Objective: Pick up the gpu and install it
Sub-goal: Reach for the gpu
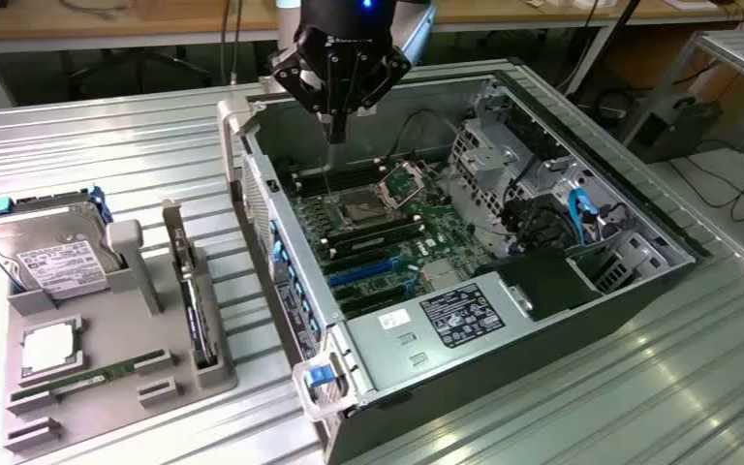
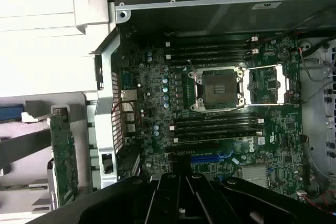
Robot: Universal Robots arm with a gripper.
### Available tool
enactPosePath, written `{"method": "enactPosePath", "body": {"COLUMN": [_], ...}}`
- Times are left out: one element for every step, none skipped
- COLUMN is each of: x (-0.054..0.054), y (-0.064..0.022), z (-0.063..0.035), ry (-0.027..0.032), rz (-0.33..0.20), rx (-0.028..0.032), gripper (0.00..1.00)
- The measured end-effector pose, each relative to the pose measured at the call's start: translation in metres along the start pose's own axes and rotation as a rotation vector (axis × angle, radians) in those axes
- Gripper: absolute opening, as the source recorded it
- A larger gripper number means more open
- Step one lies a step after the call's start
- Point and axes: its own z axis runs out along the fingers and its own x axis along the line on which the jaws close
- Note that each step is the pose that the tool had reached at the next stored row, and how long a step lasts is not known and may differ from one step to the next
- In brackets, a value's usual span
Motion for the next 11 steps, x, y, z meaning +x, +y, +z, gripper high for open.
{"method": "enactPosePath", "body": {"x": [0.0, 0.0, 0.0, 0.0, 0.0, 0.0, 0.0, 0.0, 0.0, 0.0, 0.0], "y": [0.0, 0.0, 0.0, 0.0, 0.0, 0.0, 0.0, 0.0, 0.0, 0.0, 0.0], "z": [0.0, 0.0, 0.0, 0.0, 0.0, 0.0, 0.0, 0.0, 0.0, 0.0, 0.0], "ry": [0.0, 0.0, -0.0001, 0.0, 0.0, 0.0, 0.0, 0.0, 0.0, -0.0001, 0.0], "rz": [0.0, 0.0, 0.0, 0.0, 0.0, 0.0, 0.0, 0.0, 0.0, 0.0, 0.0], "rx": [0.0, 0.0, 0.0, 0.0, 0.0, 0.0, 0.0, 0.0, 0.0, 0.0, 0.0], "gripper": [0.11, 0.11, 0.11, 0.11, 0.11, 0.11, 0.11, 0.11, 0.11, 0.11, 0.11]}}
